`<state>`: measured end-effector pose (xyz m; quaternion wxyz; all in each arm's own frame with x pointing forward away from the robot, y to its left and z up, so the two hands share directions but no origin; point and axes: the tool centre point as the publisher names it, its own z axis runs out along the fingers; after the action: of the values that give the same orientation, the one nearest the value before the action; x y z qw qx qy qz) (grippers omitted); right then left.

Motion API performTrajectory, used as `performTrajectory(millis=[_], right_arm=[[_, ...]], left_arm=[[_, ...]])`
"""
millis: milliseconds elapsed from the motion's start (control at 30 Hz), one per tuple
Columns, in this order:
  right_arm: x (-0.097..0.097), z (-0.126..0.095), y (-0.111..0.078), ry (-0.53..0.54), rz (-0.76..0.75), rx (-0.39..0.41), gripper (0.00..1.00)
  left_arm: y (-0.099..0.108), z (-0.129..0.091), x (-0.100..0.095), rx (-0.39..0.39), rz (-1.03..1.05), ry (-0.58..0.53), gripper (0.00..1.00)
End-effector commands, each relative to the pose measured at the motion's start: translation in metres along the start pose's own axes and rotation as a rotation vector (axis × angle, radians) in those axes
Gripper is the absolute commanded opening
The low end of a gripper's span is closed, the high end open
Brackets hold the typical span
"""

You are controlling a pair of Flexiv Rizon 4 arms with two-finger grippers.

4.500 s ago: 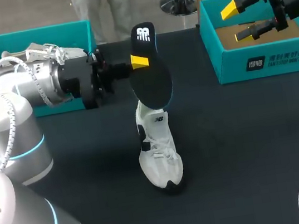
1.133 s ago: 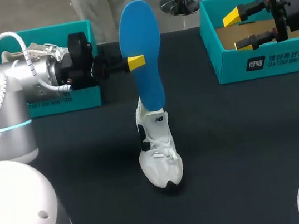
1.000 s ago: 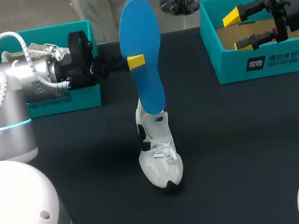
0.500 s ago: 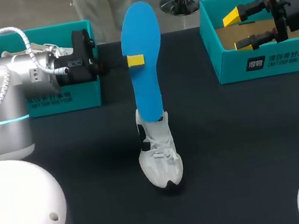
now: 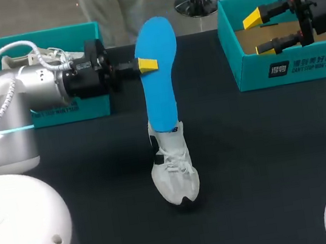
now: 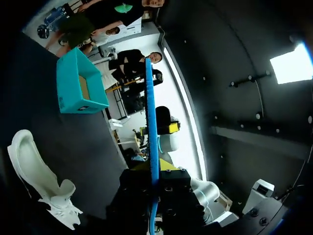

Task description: Take the shoe out of the shoebox, open the shoe tongue, remove and reinsert the insole, then place the shoe into the shoebox

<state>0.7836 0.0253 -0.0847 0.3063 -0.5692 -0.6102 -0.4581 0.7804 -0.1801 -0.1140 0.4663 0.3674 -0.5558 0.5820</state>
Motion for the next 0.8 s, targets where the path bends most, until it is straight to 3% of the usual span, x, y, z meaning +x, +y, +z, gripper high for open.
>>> performTrajectory(millis=[33, 500, 800], right_arm=[[0.0, 0.001, 0.0, -0.001, 0.001, 0.0, 1.0], [0.0, 0.001, 0.0, -0.001, 0.001, 0.0, 1.0], [0.024, 0.008, -0.001, -0.327, 0.032, 0.001, 1.0]], left_arm=[[-0.003, 0.0, -0.007, 0.006, -0.381, 0.121, 0.0], [-0.003, 0.001, -0.008, 0.007, -0.384, 0.126, 0.0], [-0.008, 0.005, -0.005, 0.032, -0.339, 0.125, 0.0]])
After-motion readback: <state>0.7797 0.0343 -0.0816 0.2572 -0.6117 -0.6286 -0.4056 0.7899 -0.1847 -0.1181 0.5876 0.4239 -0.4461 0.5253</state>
